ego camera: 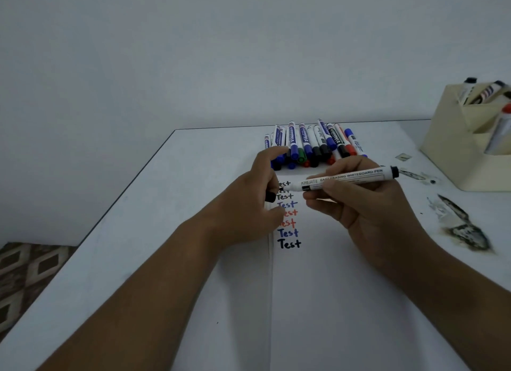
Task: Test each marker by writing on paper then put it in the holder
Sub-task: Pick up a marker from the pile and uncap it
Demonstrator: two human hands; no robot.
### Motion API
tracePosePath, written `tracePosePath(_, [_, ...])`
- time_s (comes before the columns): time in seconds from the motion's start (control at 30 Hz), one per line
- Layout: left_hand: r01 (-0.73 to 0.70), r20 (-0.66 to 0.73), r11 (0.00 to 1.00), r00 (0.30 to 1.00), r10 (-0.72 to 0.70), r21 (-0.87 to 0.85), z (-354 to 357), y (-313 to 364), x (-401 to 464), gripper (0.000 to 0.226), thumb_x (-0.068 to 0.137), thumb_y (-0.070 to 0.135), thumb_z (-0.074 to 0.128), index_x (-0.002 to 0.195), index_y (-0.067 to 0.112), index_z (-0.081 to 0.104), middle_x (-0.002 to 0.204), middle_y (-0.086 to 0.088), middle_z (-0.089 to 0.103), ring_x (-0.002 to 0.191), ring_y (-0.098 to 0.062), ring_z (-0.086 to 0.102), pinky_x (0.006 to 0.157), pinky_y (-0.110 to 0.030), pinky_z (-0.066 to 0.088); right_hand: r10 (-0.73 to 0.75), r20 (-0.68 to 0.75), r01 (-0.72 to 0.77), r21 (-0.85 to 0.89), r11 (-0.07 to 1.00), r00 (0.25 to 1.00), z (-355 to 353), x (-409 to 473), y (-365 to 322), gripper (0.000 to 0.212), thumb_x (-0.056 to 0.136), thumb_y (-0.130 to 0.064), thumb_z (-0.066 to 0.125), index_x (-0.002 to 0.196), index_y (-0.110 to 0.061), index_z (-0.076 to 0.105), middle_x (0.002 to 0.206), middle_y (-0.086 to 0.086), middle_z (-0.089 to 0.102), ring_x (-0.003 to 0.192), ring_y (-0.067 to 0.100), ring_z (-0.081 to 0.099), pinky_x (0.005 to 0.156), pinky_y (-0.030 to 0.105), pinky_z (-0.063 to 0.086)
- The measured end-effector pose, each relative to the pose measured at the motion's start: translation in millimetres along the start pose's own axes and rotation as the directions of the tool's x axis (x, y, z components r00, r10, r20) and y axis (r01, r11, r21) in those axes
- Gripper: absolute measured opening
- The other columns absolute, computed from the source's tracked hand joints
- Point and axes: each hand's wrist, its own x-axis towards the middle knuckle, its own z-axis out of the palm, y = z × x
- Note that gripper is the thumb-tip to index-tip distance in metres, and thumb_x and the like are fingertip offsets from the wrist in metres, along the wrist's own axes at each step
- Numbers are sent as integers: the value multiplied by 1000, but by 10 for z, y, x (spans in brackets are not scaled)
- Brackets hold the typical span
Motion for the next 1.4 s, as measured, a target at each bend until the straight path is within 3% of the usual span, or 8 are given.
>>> tracePosePath(0.43, [-4,-3,999,1000,4,-32,33,73,-5,102,82,9,74,152,38,7,85,3,49,63,-4,49,61,-15,44,-20,9,21,-135,991,1000,-7,-10,29,18,81,-1,68,96,5,60,92,24,74,87,40,74,80,47,62])
tracePosePath(0.7, [-27,21,994,999,29,-108,100,145,-12,104,81,6,74,154,34,5,83,1,51,63,-3,50,58,-17,43,-98,49,109,-340,934,994,27,-51,39,14,81,-3,76,88,-14,71,88,10,77,81,28,76,72,32,62])
tracePosePath(0.8, [-5,4,992,1000,6,-130,120,163,2,106,80,1,72,154,35,5,83,-2,53,62,-2,51,58,-18,46,-128,66,143,-383,913,990,43,-51,46,13,75,-19,78,85,-24,72,87,6,77,79,25,76,71,31,63])
tracePosePath(1.0, [-29,-46,990,999,23,-141,160,186,30,108,80,-1,72,155,30,3,83,-2,52,67,-7,55,61,-21,49,-157,62,169,-398,902,986,35,-39,60,26,73,-22,75,96,-10,69,86,8,76,76,24,77,67,29,62])
tracePosePath(1.13, [-19,32,989,999,24,-147,129,197,34,105,79,4,75,153,32,5,88,-5,53,67,-11,54,61,-25,51,-112,7,109,-319,942,994,20,-6,61,23,78,-14,75,98,-4,67,82,13,76,74,28,76,68,34,63])
tracePosePath(1.27, [48,115,998,992,-44,-30,89,49,18,110,75,39,85,150,48,5,112,10,51,101,-5,55,85,-22,50,-84,-105,48,-313,949,991,-20,32,61,14,84,-8,75,97,-7,70,82,12,75,75,29,75,70,36,62])
tracePosePath(1.33, [124,93,981,986,-139,148,41,-85,17,107,73,64,77,151,51,4,139,18,41,130,-6,37,108,-31,37,-103,-161,45,-332,942,982,-46,39,41,15,85,-11,75,99,-9,71,84,9,76,79,28,75,73,37,63])
tracePosePath(1.4, [166,100,923,972,-213,348,-2,-198,39,102,76,79,59,155,44,6,159,17,20,144,-5,14,118,-36,17,-116,-209,30,-372,928,971,-74,48,26,15,85,-12,76,100,-12,73,85,4,76,82,26,75,78,40,63])
